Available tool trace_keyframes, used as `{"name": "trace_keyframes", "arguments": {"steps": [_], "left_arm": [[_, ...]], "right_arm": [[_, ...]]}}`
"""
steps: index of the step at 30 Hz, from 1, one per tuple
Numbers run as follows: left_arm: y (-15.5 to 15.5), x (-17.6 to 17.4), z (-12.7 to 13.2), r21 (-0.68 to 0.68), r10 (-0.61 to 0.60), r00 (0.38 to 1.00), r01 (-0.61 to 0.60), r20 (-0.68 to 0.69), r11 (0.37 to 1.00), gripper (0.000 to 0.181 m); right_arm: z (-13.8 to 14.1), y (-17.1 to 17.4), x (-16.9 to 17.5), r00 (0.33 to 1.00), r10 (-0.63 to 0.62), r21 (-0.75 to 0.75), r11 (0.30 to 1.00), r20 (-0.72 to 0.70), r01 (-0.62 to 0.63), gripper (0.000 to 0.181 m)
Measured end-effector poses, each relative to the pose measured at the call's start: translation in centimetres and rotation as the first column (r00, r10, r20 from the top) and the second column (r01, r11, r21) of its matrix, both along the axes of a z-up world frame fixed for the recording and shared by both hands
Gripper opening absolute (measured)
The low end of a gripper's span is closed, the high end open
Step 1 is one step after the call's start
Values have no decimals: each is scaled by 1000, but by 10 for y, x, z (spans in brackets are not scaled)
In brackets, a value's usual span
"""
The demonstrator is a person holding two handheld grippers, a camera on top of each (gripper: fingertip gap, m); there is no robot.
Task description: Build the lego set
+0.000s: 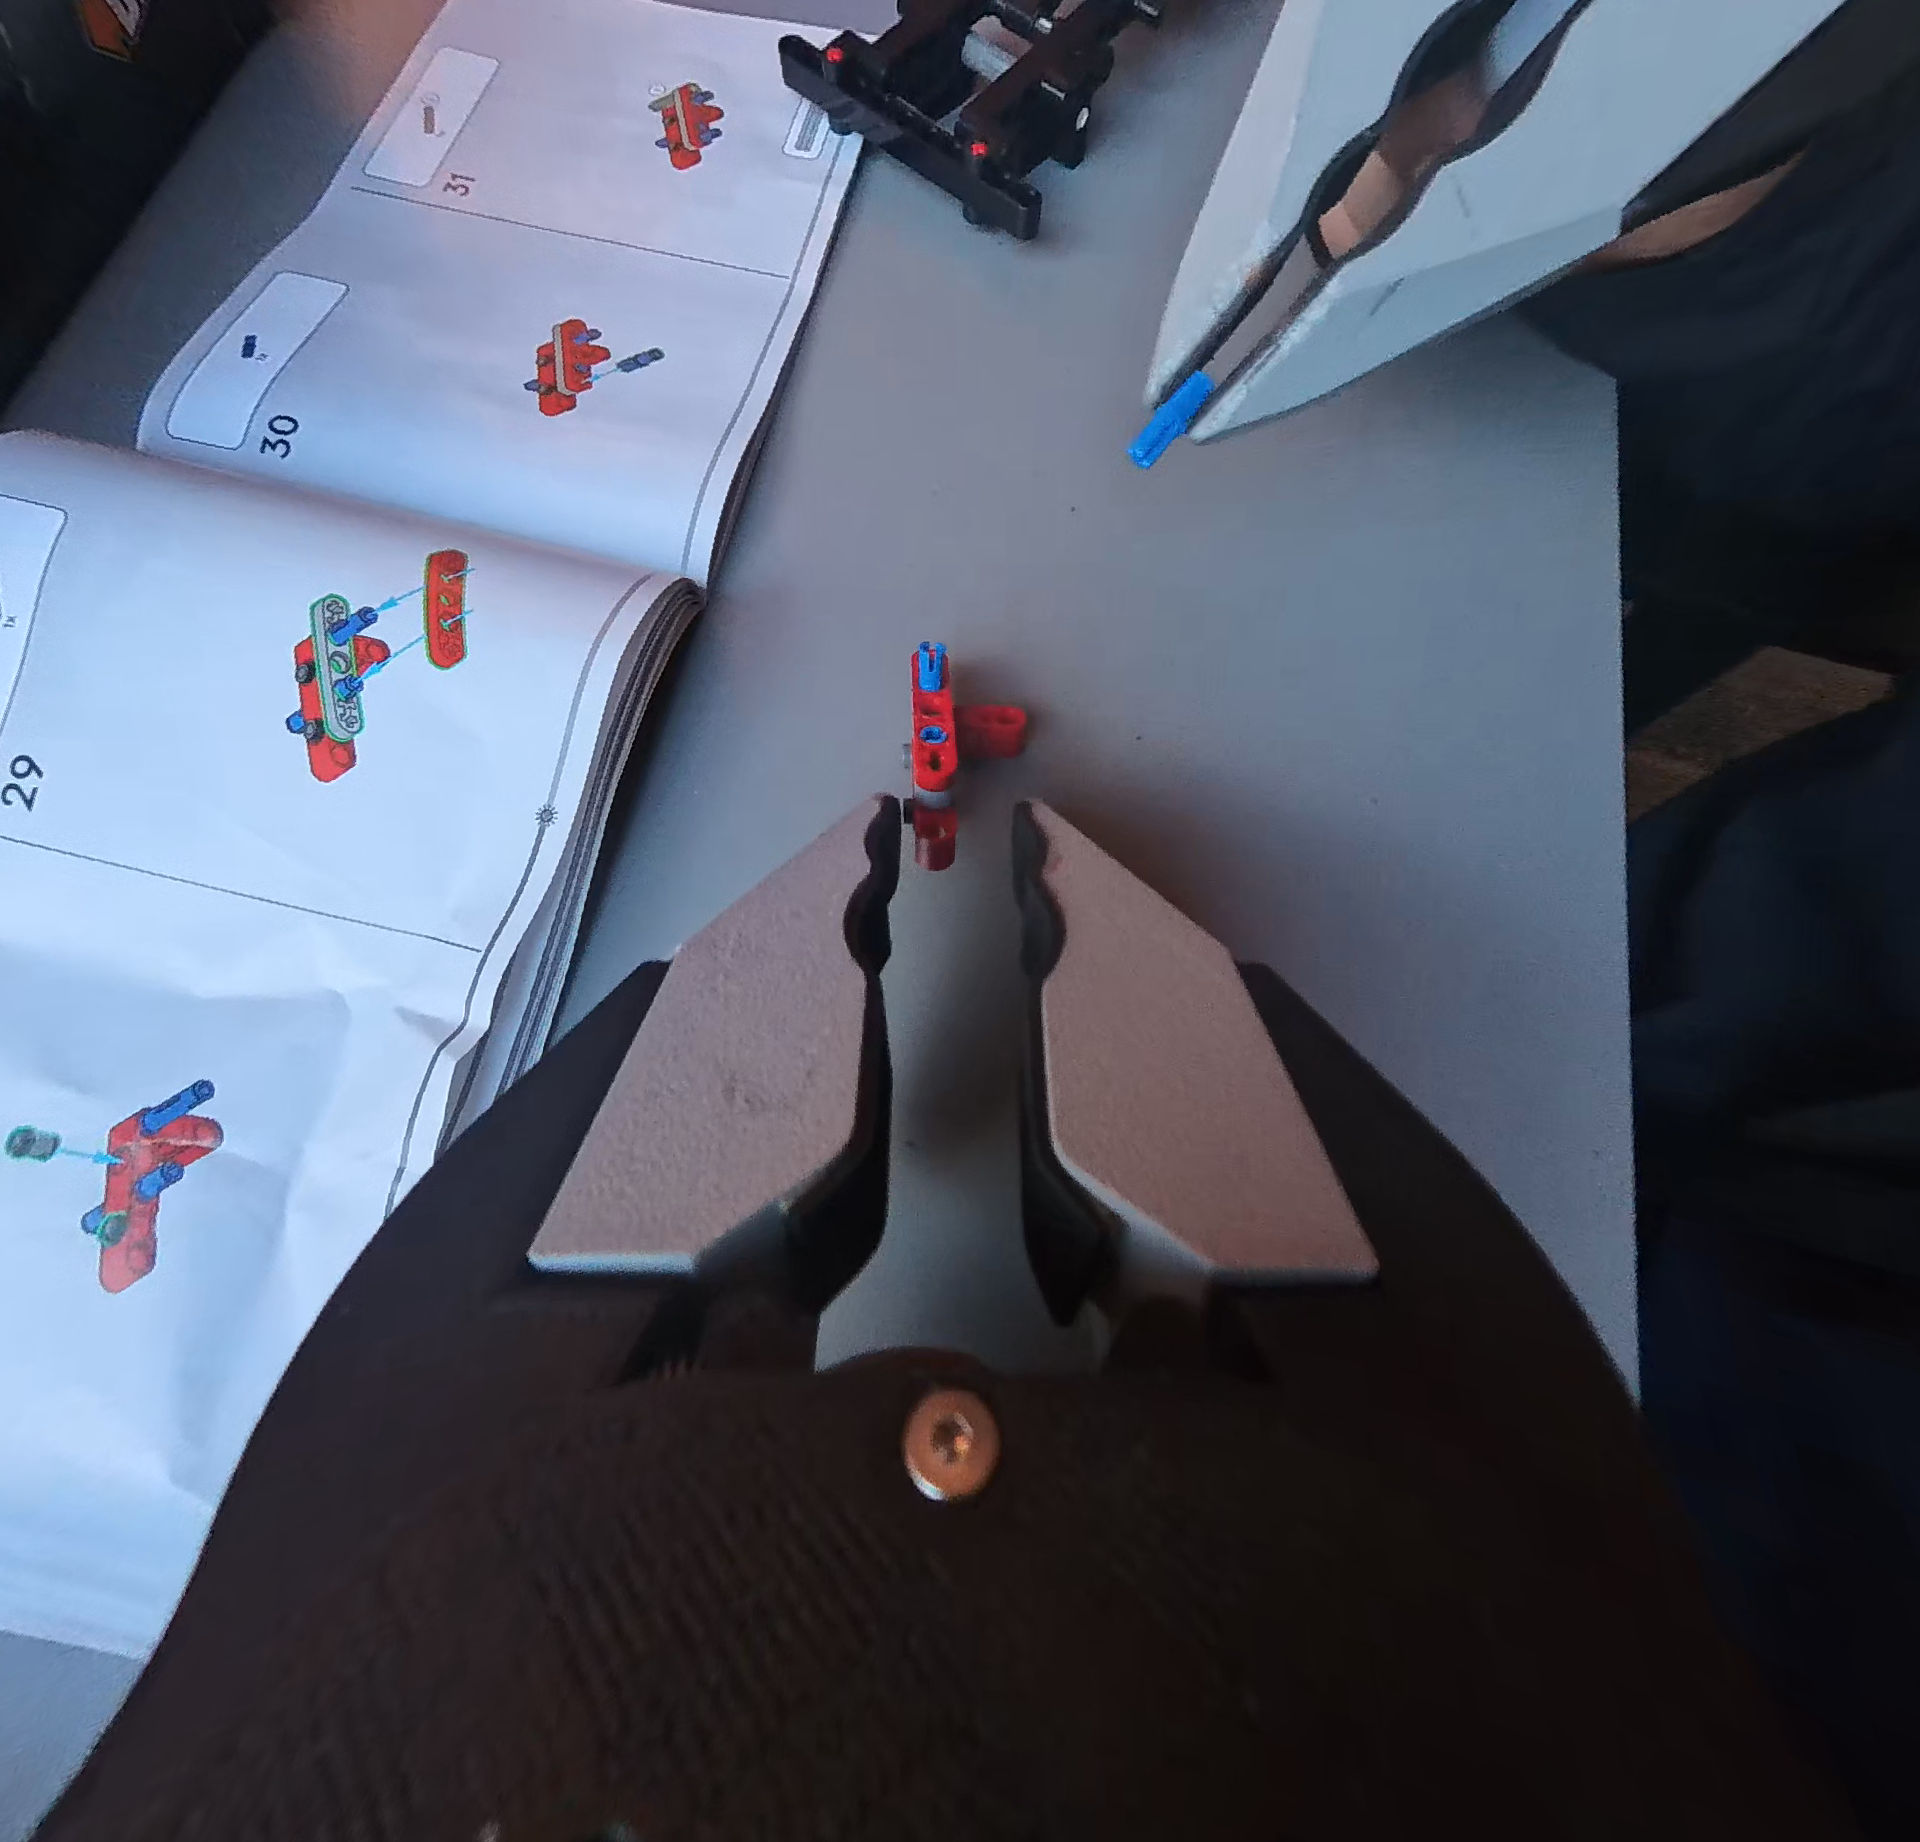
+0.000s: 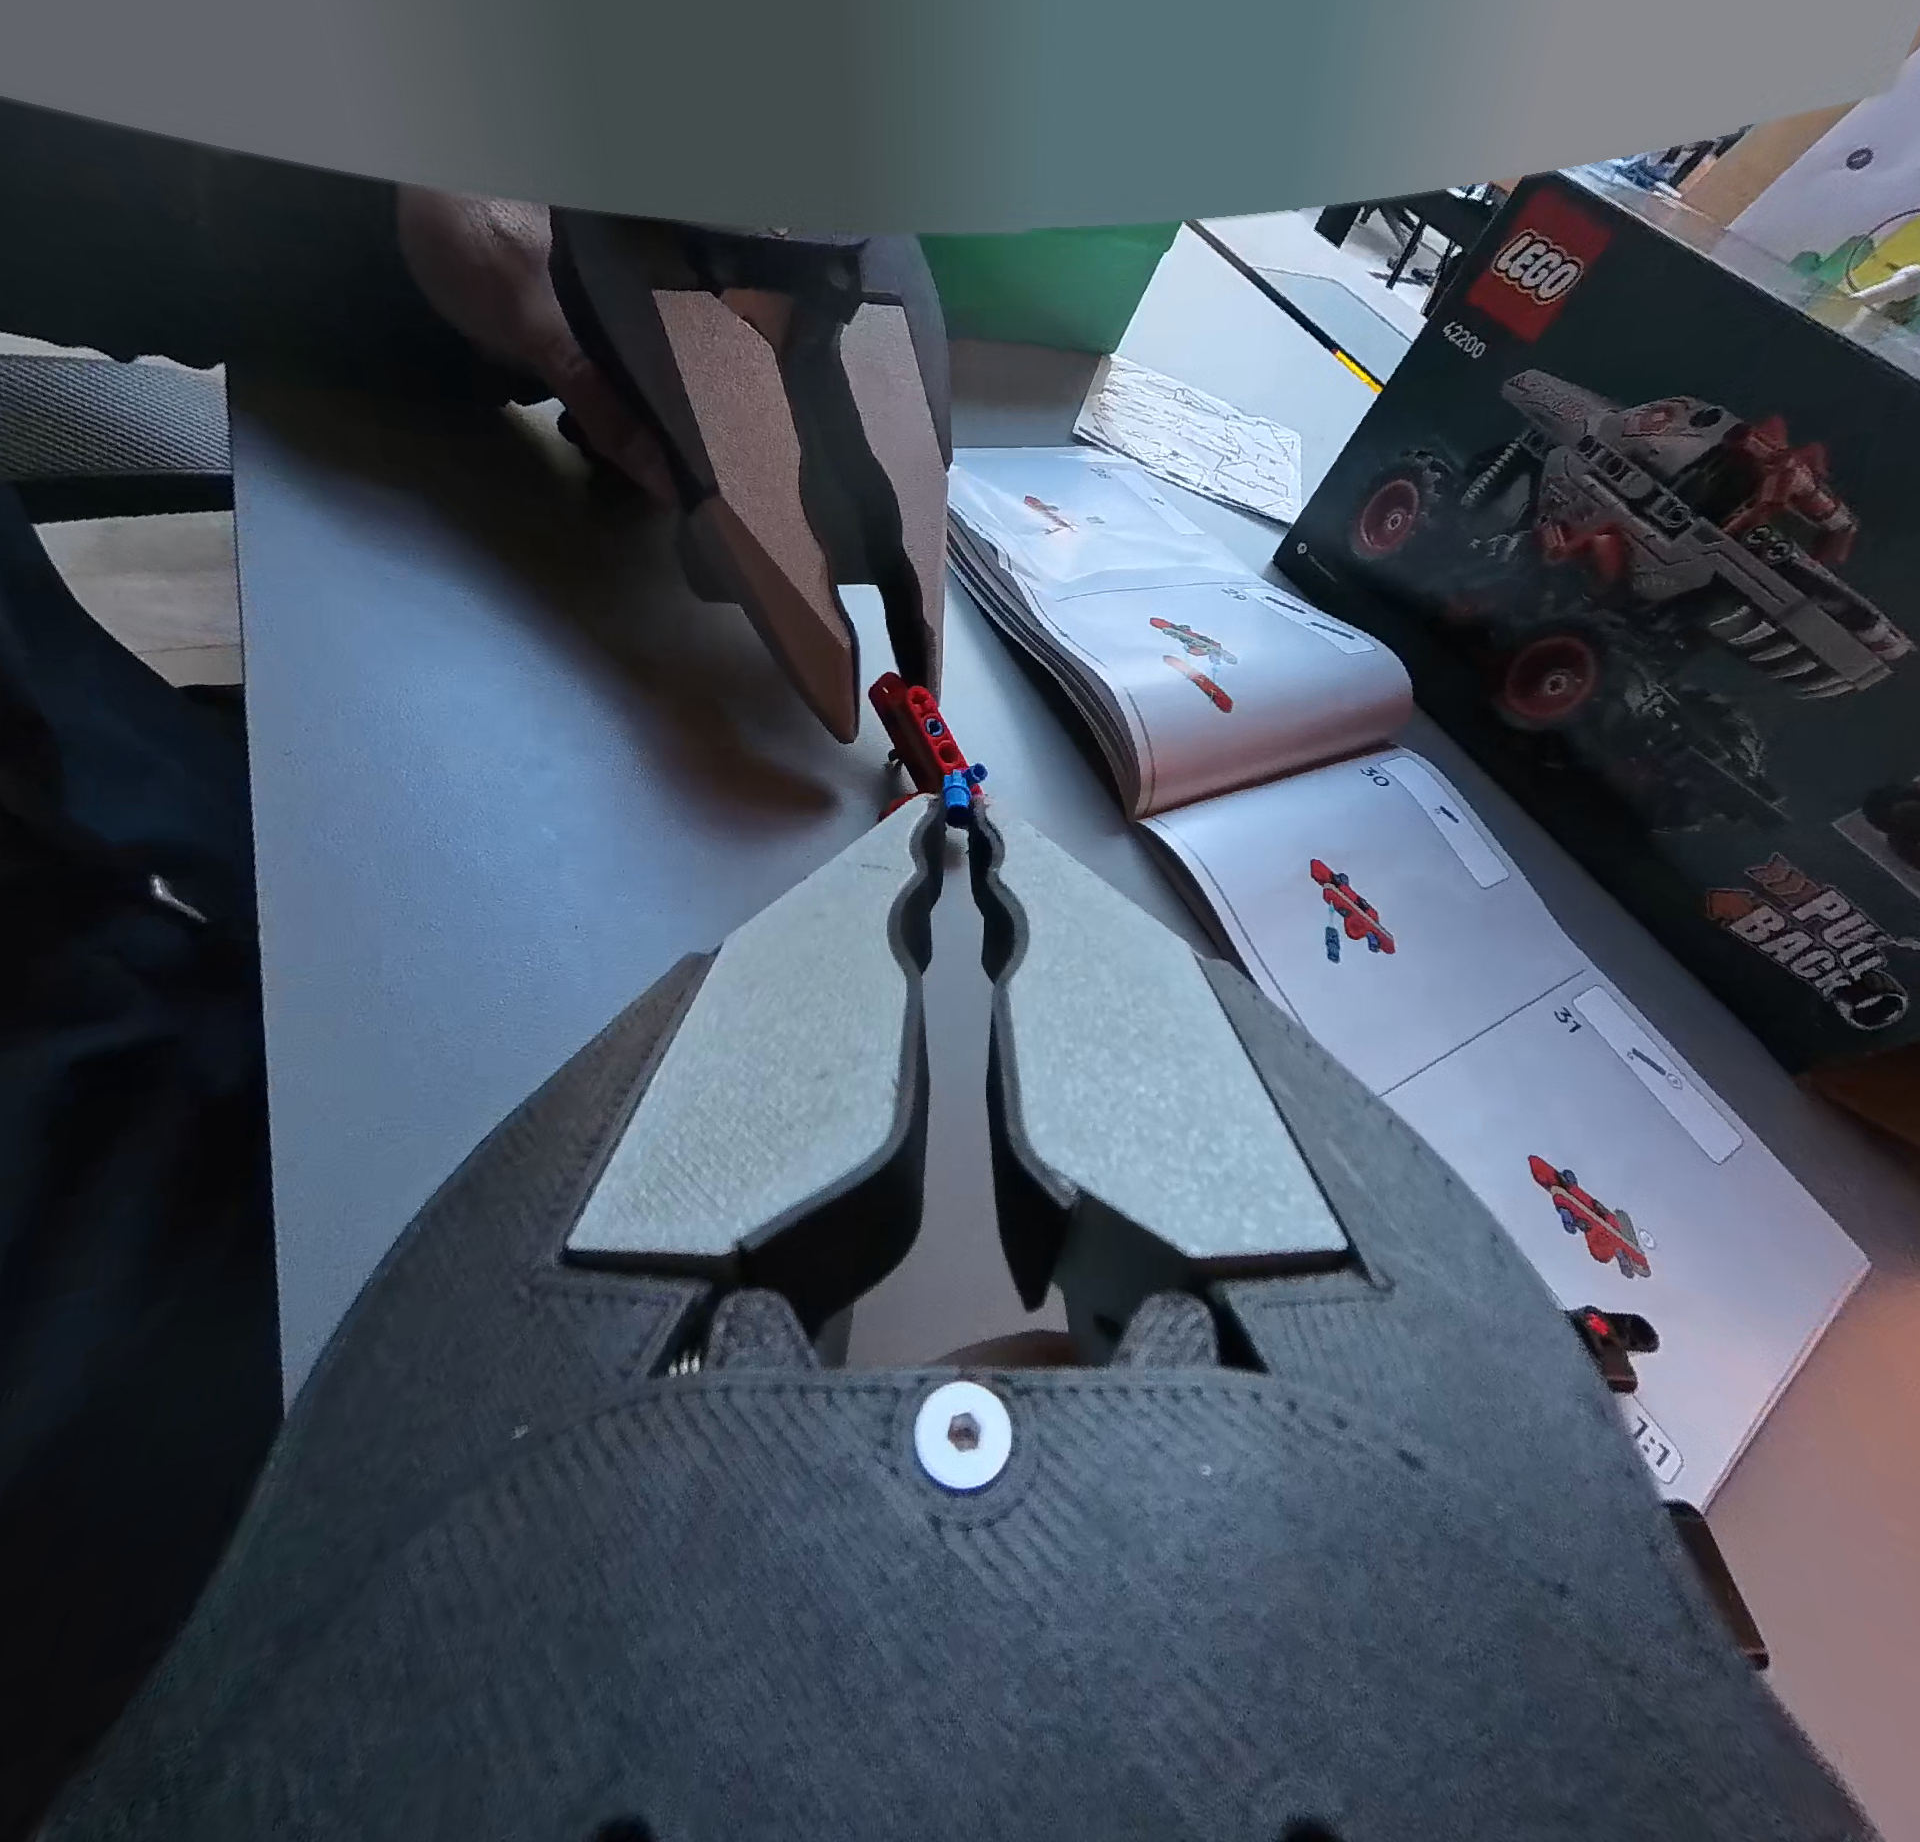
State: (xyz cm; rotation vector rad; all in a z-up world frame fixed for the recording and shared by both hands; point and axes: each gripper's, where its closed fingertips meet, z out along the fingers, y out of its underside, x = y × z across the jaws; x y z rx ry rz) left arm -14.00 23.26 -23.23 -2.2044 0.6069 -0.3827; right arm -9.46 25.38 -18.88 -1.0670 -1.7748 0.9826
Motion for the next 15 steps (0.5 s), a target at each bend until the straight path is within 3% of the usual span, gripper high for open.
{"name": "trace_keyframes", "arguments": {"steps": [7,15], "left_arm": [[1,-2,0,-31,8,999,-7,54,999,29],[4,-7,0,-45,42,997,-40,66,998,23]], "right_arm": [[-1,0,0,1000,6,-13,1000,10,-6,1],[-2,-2,0,1000,14,4,1000,12,-14,1]]}}
